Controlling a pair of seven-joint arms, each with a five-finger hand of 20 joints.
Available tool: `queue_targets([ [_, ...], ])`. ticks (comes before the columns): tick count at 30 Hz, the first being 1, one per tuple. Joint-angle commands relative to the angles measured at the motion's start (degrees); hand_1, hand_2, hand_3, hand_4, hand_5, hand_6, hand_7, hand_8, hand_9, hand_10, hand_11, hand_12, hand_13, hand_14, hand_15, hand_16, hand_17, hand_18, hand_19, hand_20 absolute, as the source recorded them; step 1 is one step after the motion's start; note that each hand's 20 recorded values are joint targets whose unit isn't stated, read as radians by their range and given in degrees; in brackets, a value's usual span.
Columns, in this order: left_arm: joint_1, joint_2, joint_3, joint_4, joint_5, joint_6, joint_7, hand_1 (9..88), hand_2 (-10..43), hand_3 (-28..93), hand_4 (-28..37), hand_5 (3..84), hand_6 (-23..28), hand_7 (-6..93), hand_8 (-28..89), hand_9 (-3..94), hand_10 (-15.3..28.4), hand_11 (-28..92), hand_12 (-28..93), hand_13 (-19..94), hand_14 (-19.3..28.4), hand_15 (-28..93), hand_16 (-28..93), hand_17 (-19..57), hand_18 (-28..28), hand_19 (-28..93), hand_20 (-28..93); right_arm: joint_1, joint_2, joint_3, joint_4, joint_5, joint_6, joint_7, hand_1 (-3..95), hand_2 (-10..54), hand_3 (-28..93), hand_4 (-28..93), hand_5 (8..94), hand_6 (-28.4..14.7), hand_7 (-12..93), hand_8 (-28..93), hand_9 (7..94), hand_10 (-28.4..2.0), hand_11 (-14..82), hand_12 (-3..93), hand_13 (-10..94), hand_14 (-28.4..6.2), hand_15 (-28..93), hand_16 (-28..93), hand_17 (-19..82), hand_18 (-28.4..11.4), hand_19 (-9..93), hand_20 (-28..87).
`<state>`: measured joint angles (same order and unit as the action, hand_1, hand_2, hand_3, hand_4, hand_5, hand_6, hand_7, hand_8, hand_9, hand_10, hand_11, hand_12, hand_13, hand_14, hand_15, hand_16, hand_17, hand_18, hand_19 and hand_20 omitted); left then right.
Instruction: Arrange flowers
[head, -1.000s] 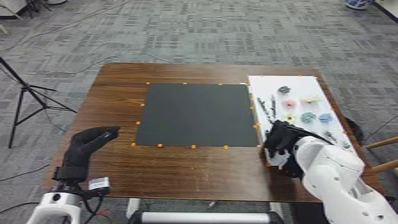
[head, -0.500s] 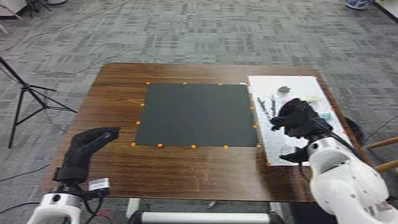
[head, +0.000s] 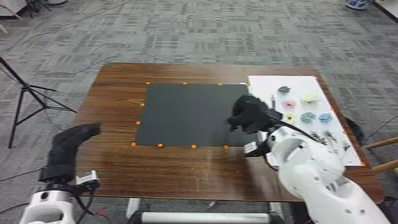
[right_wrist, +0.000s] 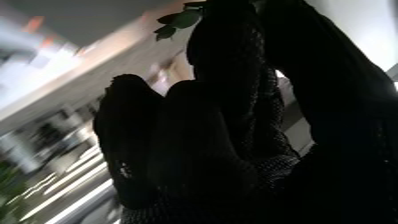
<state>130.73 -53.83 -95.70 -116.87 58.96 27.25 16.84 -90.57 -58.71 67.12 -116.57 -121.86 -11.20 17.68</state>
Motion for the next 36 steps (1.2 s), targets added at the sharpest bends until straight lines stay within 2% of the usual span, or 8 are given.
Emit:
queue_targets([
  [1, -2.37, 1.60, 0.55, 1.34, -6.20, 6.27, 1.32, 18.6, 21.8, 66, -28.2, 54.2, 2.5, 19.4, -9, 51.5, 14.6, 21, 13, 38, 14.6, 11, 3, 5.8, 9.8, 9, 15, 10.14, -4.03, -11.32, 3.85, -2.62, -4.05, -2.37, 52.5, -7.2, 56, 9, 75.4, -2.9, 42, 30, 93.7, -11.1, 45.4, 30.5, 94, -0.7, 72, 25, 75, -12.2, 93, 62],
  [3, -3.12, 1.84, 1.36, 1.42, -6.26, 7.81, 1.35, 20.2, 28.5, 61, -28.2, 54.2, 2.5, 18.6, -9, 52.1, 14.7, 21, 13, 38, 14.5, 11, 3, 6.0, 9.6, 10, 15, 12.34, -5.38, -13.68, 5.49, -3.23, -4.73, -2.22, 52.4, -7.2, 56, 8, 75.4, -2.9, 42, 30, 93.7, -11.1, 45.4, 30.4, 94, -0.7, 72, 25, 75, -12.2, 93, 62],
  [4, -3.42, 1.90, 1.60, 1.45, -6.04, 7.90, 1.01, 23.0, 31.0, 57, -28.3, 54.2, 2.4, 18.3, -9, 52.5, 14.7, 21, 13, 38, 14.5, 12, 2, 6.0, 9.6, 10, 15, 13.15, -6.51, -14.42, 6.54, -3.75, -4.85, -2.22, 52.4, -7.3, 56, 8, 75.4, -2.9, 42, 30, 93.7, -11.1, 45.4, 30.4, 94, -0.8, 72, 25, 75, -12.2, 93, 62],
  [8, -4.69, 1.88, 3.17, 1.63, -6.23, 8.25, 0.63, 23.5, 33.6, 57, -28.3, 54.2, 2.5, 18.2, -9, 53.0, 14.8, 21, 13, 39, 14.6, 12, 2, 6.2, 9.6, 10, 15, 16.35, -10.83, -16.90, 11.07, -6.42, -4.80, -2.47, 52.3, -7.5, 57, 8, 75.7, -2.8, 42, 30, 93.7, -11.0, 45.4, 30.4, 94, -0.8, 72, 25, 75, -12.3, 93, 62],
  [16, -6.29, 2.09, 5.04, 1.73, -6.76, 8.16, 1.24, 21.3, 33.8, 60, -28.3, 54.2, 2.9, 18.3, -9, 53.0, 14.8, 21, 13, 39, 14.6, 13, 2, 5.9, 9.6, 12, 15, 19.53, -18.63, -20.74, 17.98, -11.79, -4.74, -3.87, 51.9, -7.7, 58, 7, 76.1, -2.7, 41, 30, 93.7, -11.0, 46.0, 30.4, 94, -0.9, 73, 25, 75, -12.5, 93, 63],
  [20, -9.53, 2.01, 7.03, 2.94, -6.53, 7.21, 0.93, 21.1, 33.7, 60, -28.3, 54.2, 2.9, 18.3, -9, 52.8, 14.7, 21, 13, 39, 14.7, 14, 2, 5.8, 9.7, 12, 15, 19.73, -22.03, -20.55, 21.63, -14.74, -5.27, -5.40, 51.9, -7.8, 58, 7, 76.2, -2.5, 41, 30, 93.7, -11.0, 46.1, 30.3, 94, -0.9, 73, 25, 75, -12.6, 93, 63],
  [24, -11.31, 1.70, 8.33, 3.45, -6.40, 6.59, 0.87, 20.6, 33.5, 61, -28.3, 54.3, 2.9, 18.3, -9, 52.7, 14.8, 21, 13, 39, 14.8, 14, 2, 5.7, 9.8, 12, 15, 18.75, -24.07, -19.56, 23.88, -17.07, -6.01, -6.96, 51.8, -7.8, 58, 6, 76.2, -2.4, 42, 29, 93.7, -10.9, 46.3, 30.3, 94, -0.9, 73, 25, 75, -12.7, 93, 63],
  [36, -12.48, 0.44, 10.84, 3.40, -6.26, 5.02, 0.14, 20.5, 31.3, 64, -28.3, 54.1, 2.8, 18.7, -9, 52.6, 14.8, 21, 13, 39, 15.2, 16, 2, 5.4, 10.1, 13, 15, 18.22, -29.90, -15.26, 29.83, -21.77, -6.95, -6.53, 51.7, -8.0, 59, 5, 76.4, -2.1, 41, 29, 93.7, -10.6, 46.7, 30.2, 94, -1.1, 73, 25, 74, -12.7, 93, 64],
])
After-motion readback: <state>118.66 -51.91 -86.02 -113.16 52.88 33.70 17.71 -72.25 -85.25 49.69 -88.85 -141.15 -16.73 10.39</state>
